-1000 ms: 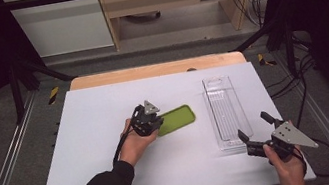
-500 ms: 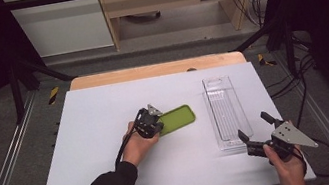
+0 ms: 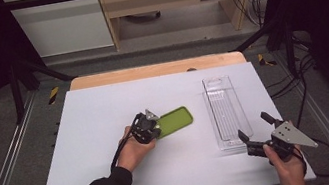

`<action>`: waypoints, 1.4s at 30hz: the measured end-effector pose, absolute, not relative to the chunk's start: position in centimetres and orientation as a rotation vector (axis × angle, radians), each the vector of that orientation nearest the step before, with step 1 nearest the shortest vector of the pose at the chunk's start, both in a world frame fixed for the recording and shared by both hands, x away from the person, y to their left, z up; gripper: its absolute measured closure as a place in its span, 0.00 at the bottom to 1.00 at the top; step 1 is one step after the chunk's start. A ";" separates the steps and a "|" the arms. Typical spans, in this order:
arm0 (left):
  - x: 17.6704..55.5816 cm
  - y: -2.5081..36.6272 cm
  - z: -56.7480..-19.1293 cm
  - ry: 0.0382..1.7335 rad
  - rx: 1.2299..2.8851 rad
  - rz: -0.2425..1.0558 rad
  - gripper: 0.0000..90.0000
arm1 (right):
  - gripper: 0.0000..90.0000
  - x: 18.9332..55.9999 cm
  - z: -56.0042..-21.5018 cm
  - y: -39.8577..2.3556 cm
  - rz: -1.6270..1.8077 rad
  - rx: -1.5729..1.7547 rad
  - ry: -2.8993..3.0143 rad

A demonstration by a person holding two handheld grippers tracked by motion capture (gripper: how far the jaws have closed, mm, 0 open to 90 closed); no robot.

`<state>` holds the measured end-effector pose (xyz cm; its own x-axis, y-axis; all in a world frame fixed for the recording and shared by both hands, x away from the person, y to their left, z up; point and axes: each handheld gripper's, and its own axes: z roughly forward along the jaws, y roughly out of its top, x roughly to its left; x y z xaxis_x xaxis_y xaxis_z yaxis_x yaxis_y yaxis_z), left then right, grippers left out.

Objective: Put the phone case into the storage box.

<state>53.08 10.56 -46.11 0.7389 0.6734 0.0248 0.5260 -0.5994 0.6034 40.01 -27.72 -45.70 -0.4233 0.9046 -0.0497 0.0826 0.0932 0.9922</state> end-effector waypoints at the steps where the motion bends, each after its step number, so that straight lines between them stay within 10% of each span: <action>1: 53.0 10.7 -46.1 0.905 2.360 0.331 1.00 | 0.03 40.0 -45.7 -27.7 1.410 0.988 1.637; 42: 44.3 17.2 -46.0 0.984 2.345 0.256 1.00 | 0.03 39.9 -45.8 -27.5 1.405 0.989 1.647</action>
